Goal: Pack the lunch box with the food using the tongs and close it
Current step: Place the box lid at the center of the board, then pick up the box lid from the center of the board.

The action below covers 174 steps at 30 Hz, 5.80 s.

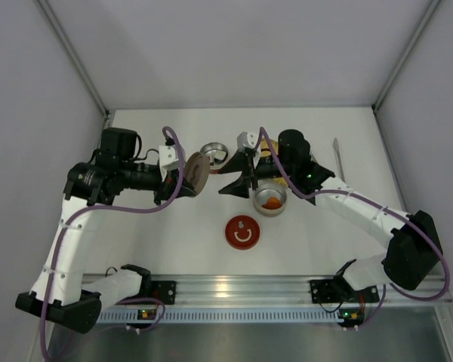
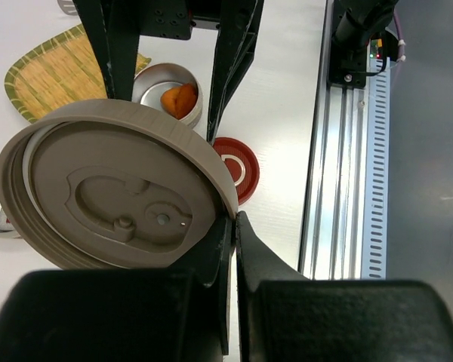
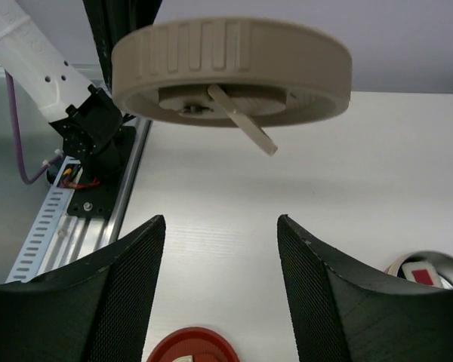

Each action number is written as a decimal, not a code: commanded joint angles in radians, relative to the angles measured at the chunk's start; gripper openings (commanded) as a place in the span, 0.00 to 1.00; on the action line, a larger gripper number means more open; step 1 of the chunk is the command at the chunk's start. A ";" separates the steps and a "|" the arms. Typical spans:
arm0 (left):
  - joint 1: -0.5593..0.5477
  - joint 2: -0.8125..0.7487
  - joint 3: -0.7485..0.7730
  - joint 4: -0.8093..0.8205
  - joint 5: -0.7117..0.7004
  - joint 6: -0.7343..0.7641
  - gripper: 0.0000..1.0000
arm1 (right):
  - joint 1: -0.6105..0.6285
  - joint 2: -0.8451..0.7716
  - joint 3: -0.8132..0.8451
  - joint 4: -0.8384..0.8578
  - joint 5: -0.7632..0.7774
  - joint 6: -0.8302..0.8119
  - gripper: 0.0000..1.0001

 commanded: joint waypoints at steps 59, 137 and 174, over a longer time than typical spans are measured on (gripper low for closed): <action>0.037 -0.017 -0.068 0.359 0.005 -0.470 0.99 | -0.198 -0.110 0.210 -0.439 0.049 -0.102 0.00; 0.081 -0.011 -0.171 0.312 -0.330 -0.495 0.98 | -0.540 0.130 -0.152 -0.947 0.681 -0.537 0.26; 0.087 0.017 -0.186 0.292 -0.216 -0.447 0.98 | -0.591 -0.098 0.127 -1.369 0.446 -1.113 0.00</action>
